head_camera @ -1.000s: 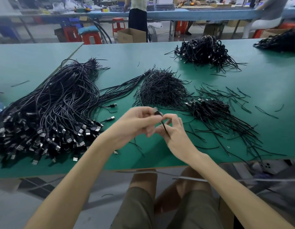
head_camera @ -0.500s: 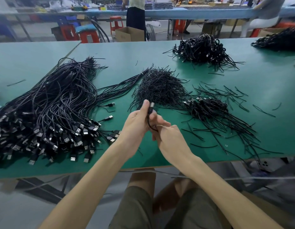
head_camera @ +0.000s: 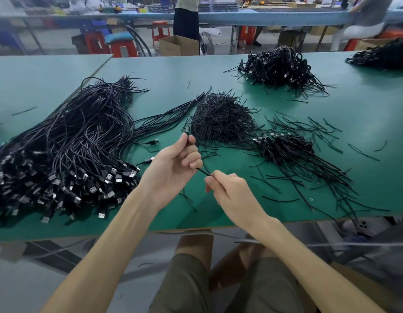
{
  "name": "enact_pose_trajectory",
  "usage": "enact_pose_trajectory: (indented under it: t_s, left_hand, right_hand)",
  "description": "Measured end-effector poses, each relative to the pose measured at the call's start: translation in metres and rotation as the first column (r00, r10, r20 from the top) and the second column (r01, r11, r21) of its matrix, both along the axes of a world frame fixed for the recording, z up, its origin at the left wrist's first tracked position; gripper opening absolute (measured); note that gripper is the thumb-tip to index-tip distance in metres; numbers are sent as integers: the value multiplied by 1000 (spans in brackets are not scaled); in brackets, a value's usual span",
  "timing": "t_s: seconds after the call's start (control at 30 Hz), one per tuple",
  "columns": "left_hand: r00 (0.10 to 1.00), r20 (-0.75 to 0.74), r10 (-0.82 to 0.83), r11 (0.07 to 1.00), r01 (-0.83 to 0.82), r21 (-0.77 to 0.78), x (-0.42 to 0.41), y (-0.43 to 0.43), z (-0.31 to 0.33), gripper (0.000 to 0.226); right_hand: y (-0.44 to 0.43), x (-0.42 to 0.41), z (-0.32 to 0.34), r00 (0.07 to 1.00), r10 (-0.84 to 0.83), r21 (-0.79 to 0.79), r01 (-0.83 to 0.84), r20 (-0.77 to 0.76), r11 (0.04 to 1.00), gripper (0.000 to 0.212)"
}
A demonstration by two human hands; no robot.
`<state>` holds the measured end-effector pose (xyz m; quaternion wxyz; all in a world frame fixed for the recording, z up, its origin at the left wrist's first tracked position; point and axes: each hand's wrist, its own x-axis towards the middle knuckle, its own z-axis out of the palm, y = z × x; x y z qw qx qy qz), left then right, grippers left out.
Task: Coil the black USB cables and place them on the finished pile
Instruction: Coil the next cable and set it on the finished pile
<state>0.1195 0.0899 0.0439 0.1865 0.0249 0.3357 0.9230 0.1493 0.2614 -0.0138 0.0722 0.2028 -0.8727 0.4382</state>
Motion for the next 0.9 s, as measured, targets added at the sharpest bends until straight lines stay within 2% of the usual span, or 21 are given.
enact_pose_trajectory:
  t_s: [0.13,0.27,0.33,0.47,0.5,0.53,0.6,0.63,0.67,0.7,0.8,0.9]
  left_hand:
    - [988,-122,-100,992,89,-93,4,-2,0,26]
    - [952,-228,-203,966,157,-207,8,-1,-1,34]
    - [937,-270,-223,954,154,-256,12,2,-2,35]
    - [879,-395,-265,924,115,-365,16,-1,3,31]
    - [841,-435,-322,879,95,-467,17,-2,5,30]
    - [789,-465,-401,793,45,-607,18,-3,6,29]
    - [701,-428,-570,493,-125,-861,20,2,4,26]
    - [695,-385,-607,338,-213,-917,21,7,0,26]
    - [713,-370,-595,233,-288,-929,21,11,-5,24]
    - [737,-401,-544,197,-352,-915,22,14,-11,21]
    - [752,-545,-371,220,-499,-839,21,17,-24,13]
    - [747,-534,-397,129,-530,-838,15,24,-32,9]
  right_hand:
    - [5,-2,-3,998,70,-86,-70,-12,994,34]
    - [13,-4,-5,996,83,-53,-85,-41,995,39]
    - [17,-8,-4,994,87,38,-85,-67,996,47]
    - [37,-19,8,986,116,347,-66,-123,936,59]
    - [42,-23,12,987,107,389,-52,-122,920,59]
    - [47,-25,17,990,86,421,-33,-108,907,59]
    - [55,-28,24,996,40,415,-3,-79,910,55]
    - [56,-28,26,997,24,346,2,-70,938,48]
    - [55,-27,28,998,13,246,3,-60,969,44]
    - [50,-26,31,999,7,148,0,-50,989,43]
    - [30,-22,34,1000,8,-84,-8,10,996,48]
    - [21,-18,30,998,-53,-185,59,36,981,50]
